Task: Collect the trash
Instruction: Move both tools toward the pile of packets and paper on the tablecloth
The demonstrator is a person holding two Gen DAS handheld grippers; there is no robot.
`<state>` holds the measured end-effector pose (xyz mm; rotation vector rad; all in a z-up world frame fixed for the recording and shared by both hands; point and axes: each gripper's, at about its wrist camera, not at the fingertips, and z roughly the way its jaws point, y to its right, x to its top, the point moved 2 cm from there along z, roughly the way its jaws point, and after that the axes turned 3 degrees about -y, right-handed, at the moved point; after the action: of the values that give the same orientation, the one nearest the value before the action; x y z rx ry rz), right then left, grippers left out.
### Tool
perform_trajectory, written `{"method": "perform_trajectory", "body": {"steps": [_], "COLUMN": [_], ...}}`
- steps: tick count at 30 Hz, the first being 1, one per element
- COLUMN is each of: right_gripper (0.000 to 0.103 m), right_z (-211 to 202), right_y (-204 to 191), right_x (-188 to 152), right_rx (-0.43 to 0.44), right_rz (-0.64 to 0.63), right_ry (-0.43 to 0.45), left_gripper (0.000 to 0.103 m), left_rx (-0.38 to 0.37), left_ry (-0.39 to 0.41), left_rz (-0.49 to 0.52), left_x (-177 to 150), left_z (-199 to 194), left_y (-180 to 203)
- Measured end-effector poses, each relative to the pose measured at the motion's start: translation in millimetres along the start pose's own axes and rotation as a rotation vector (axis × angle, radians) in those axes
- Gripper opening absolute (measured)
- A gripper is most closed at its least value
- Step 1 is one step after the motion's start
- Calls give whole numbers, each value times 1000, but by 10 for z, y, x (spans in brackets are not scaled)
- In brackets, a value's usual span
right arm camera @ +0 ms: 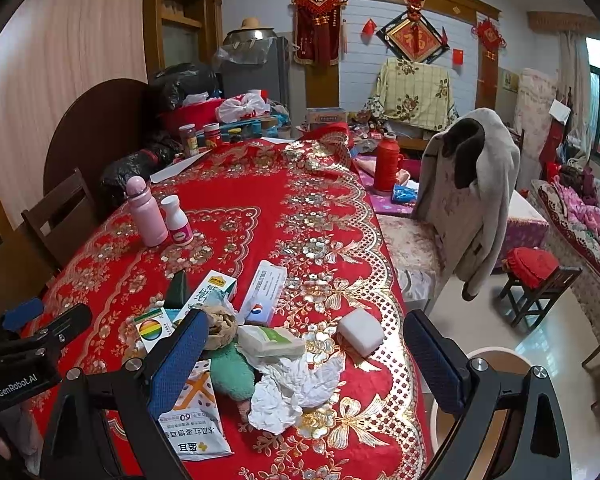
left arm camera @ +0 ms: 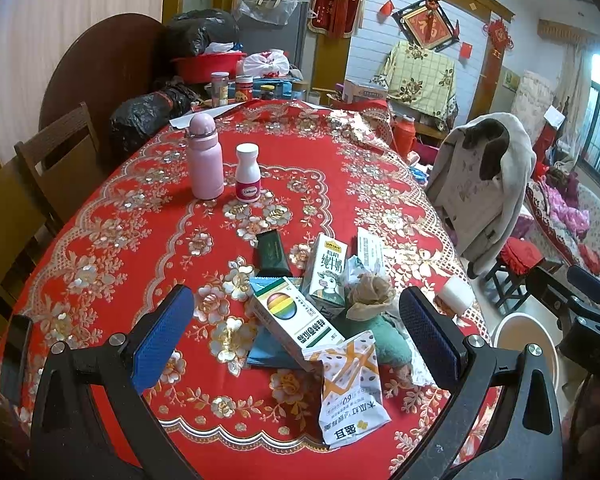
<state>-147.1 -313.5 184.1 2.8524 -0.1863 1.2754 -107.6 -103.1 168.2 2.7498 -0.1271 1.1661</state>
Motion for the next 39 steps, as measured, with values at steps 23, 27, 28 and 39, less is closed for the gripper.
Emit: {"method": "perform_trajectory", "body": {"steps": [23,27,28,39], "right_gripper": [97,97,97,97], "right_z": [87,100,101,168], "right_y": [-24,-32,-27,37], "right_x": [13,13,12,10], "right_rx": [28,32,33,42], "right_rz": [10,8,8,18], "right_ry": [-11,-14,-15,-35], "left_gripper": [102,102,102,102], "left_rx": [24,20,20,20], "left_ry": [6,0,-1,-19], "left_rz": [0,-4,-5,-25], "left_x": [8,14,19,-30], "left_z": [41,51,55,103], "left_y": [-69,-77,-82,-142]}}
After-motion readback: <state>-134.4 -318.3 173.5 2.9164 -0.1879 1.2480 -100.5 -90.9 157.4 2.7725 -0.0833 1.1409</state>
